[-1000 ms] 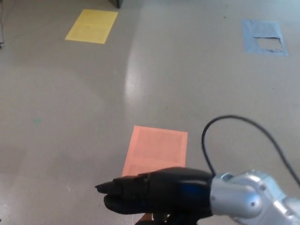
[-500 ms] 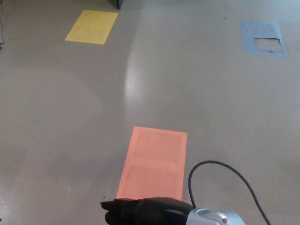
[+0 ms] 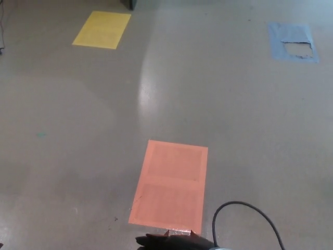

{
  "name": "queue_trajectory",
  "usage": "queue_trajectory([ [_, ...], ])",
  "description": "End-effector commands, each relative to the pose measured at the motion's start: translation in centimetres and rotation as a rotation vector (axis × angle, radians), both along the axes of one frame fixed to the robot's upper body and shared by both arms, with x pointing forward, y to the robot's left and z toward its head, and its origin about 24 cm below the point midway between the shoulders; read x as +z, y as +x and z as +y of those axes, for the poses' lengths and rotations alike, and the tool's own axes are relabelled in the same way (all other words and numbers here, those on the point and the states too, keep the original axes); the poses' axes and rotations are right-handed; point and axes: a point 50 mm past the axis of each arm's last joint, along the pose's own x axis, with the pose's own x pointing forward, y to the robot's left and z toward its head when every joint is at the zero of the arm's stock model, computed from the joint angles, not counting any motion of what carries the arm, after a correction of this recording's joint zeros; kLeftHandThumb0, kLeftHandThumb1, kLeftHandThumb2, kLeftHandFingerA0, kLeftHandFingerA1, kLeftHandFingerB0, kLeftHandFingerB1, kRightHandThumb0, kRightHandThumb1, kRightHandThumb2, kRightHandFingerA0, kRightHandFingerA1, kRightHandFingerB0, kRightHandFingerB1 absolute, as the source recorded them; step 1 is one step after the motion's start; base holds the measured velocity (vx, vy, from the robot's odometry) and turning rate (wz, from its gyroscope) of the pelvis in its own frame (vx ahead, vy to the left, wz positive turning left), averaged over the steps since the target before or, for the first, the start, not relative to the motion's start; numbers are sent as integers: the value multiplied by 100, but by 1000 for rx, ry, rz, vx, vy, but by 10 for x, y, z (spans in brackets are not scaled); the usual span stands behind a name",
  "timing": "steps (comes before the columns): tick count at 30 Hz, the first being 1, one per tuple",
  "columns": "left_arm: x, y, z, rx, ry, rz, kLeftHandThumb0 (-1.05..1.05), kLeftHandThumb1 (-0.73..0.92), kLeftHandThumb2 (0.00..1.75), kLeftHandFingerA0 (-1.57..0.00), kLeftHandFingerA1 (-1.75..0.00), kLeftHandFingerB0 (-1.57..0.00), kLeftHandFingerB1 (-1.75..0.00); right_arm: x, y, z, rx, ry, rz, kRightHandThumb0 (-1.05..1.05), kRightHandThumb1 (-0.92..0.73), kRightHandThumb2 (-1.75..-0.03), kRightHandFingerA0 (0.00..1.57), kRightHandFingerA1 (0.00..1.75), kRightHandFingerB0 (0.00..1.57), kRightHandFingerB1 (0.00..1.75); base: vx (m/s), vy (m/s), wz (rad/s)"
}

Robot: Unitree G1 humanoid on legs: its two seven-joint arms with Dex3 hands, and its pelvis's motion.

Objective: An air pump is kept on top of a storage box on the floor and the robot uses its right hand to press down on the handle of the pump to compress it

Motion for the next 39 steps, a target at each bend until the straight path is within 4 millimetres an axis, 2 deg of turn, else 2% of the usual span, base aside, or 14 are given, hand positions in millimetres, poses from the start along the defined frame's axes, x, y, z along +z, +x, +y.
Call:
queue_trajectory([
  [1,-6,-13,4,-2,-1,16,-62,62,60,-36,-49,-38,-35,-60,-5,-56,-62,-411,-171,-88,-83,-119,8,22,7,19,0,0,0],
  [8,-4,-10,4,12,-10,3,-62,61,59,-37,-50,-40,-35,-66,-8,-57,26,-543,-176,-89,-81,-117,8,23,8,20,0,0,0],
  [15,-3,-7,2,9,-13,-8,-62,61,59,-36,-50,-40,-36,-70,-13,-56,31,-576,-170,-89,-79,-116,9,25,8,21,0,0,0],
  [24,-1,-5,2,1,-20,-13,-63,61,59,-37,-49,-39,-36,-74,-16,-60,23,-616,-165,-90,-80,-117,8,20,8,19,0,0,0],
  [29,3,-2,3,0,-17,-27,-62,61,59,-37,-50,-39,-36,-69,-8,-57,26,-599,-199,-89,-82,-118,7,19,7,16,0,0,0],
  [31,4,-1,4,2,-18,-28,-62,61,59,-36,-50,-39,-36,-63,0,-53,0,-548,-216,-89,-82,-118,8,19,8,18,0,0,0],
  [35,4,0,4,9,-24,-34,-61,61,59,-36,-49,-40,-36,-39,28,-43,-78,-391,-240,-90,-83,-119,8,21,7,17,0,0,0],
  [37,6,2,3,3,-28,-37,-61,61,59,-36,-49,-39,-36,-7,58,-33,-147,-196,-261,-95,-85,-120,7,17,6,12,0,0,0],
  [39,8,4,4,1,-25,-42,-61,61,59,-36,-49,-39,-36,20,77,-27,-147,-59,-311,-95,-84,-119,7,20,6,14,0,0,0],
])
